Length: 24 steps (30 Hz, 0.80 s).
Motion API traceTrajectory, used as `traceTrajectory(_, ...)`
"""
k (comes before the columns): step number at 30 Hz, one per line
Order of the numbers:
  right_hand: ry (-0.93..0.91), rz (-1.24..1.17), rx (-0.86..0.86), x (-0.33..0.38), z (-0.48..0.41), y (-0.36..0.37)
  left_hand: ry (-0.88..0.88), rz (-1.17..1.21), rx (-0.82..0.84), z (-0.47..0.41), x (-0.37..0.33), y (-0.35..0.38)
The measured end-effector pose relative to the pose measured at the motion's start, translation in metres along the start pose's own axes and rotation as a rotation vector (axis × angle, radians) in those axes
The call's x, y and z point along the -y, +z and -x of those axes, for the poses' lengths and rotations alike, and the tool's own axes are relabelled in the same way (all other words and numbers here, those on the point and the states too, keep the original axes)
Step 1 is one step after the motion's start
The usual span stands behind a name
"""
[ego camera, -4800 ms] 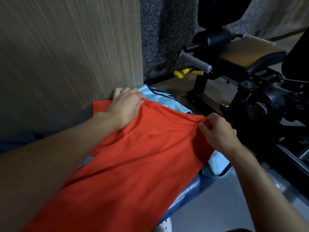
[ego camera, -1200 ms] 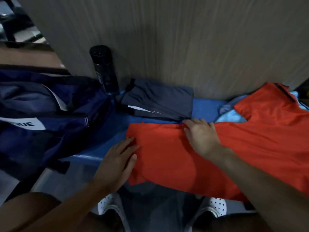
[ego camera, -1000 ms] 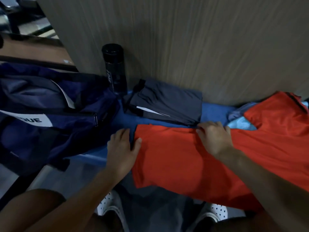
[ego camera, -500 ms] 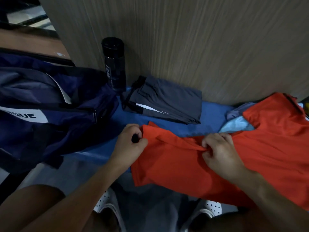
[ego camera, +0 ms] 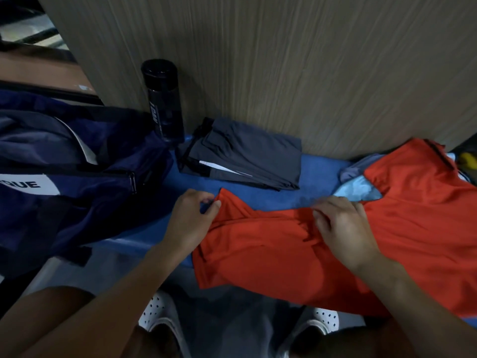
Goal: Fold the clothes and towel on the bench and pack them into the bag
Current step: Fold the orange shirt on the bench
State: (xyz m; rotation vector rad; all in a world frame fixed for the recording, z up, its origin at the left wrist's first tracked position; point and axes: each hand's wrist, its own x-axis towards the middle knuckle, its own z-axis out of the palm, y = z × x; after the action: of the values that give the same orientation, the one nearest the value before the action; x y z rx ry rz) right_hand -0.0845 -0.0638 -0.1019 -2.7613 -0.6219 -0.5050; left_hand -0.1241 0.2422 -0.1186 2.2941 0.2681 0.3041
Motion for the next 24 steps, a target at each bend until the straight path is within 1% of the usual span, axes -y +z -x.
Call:
traceTrajectory(3,0.075,0.035,0.007,-0.008,-0.007,0.003,-0.008,-0.129,0.019,-0.012,0.001,0.007)
traceTrajectory(6,0.119,0.027,0.061,-0.014,-0.009,0.004,-0.004,-0.180,0.082,-0.019,-0.007,0.011)
traceTrajectory(9,0.139,-0.015,0.121,-0.020,-0.007,-0.001,0.050,-0.222,0.119,-0.024,-0.013,0.014)
traceTrajectory(12,0.096,-0.042,0.157,-0.020,-0.003,-0.004,0.105,-0.198,0.108,-0.025,-0.014,0.017)
traceTrajectory(15,0.104,-0.058,0.161,-0.019,-0.002,-0.008,0.122,-0.168,0.115,-0.025,-0.015,0.017)
traceTrajectory(21,0.143,-0.022,0.024,-0.017,-0.004,-0.012,0.133,-0.049,0.012,-0.021,-0.016,0.004)
traceTrajectory(24,0.112,-0.155,0.055,-0.018,-0.006,-0.014,0.112,-0.019,-0.013,-0.018,-0.017,-0.003)
